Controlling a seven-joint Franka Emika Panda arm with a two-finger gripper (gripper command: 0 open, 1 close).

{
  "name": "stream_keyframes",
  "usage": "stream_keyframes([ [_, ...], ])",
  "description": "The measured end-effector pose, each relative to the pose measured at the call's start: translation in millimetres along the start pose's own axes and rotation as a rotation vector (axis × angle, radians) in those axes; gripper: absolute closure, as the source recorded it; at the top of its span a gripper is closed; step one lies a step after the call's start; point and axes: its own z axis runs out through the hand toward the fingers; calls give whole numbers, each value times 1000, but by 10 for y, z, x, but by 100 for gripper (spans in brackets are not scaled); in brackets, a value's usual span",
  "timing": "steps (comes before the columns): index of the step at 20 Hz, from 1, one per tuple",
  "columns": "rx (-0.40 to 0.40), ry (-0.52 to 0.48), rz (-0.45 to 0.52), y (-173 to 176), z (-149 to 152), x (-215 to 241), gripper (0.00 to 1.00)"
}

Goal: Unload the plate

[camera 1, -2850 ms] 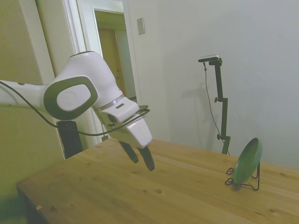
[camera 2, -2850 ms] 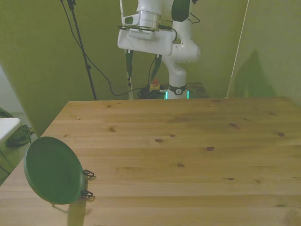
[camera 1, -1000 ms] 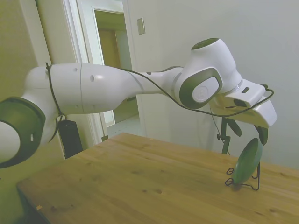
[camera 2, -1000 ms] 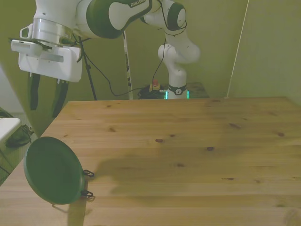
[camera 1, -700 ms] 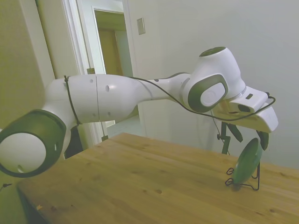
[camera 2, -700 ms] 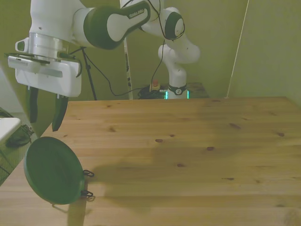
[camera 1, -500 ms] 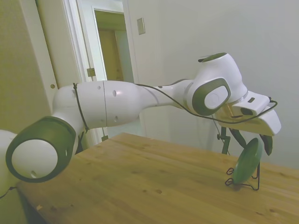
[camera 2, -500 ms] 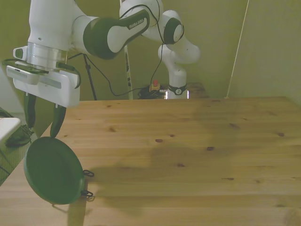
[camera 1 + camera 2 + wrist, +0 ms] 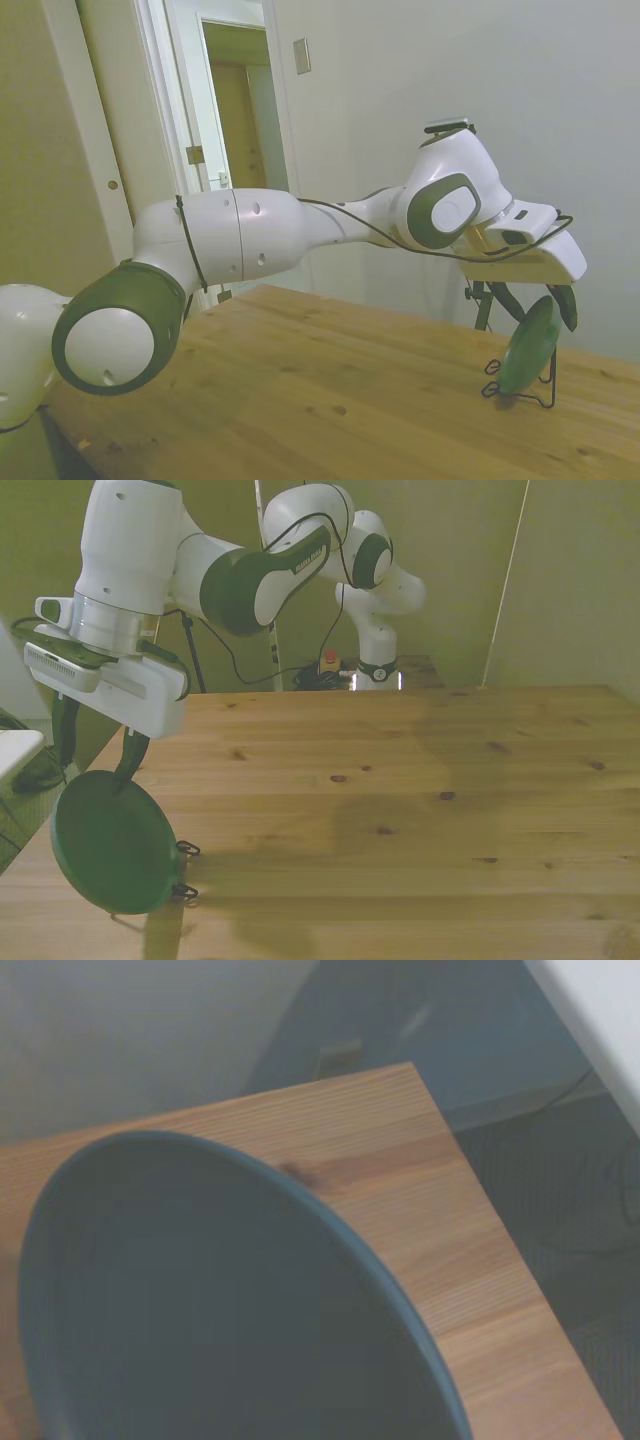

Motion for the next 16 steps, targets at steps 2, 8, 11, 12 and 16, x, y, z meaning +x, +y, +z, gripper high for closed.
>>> stream_keyframes([
  [2, -8, 19, -12, -25, -5, -7, 100],
  [8, -28, 57, -22, 24, 96, 29, 100],
  [11, -32, 57, -22, 34, 139, 22, 100],
  [12, -31, 58, -22, 31, 147, 19, 100],
  [16, -28, 62, -25, 18, 205, -4, 100],
])
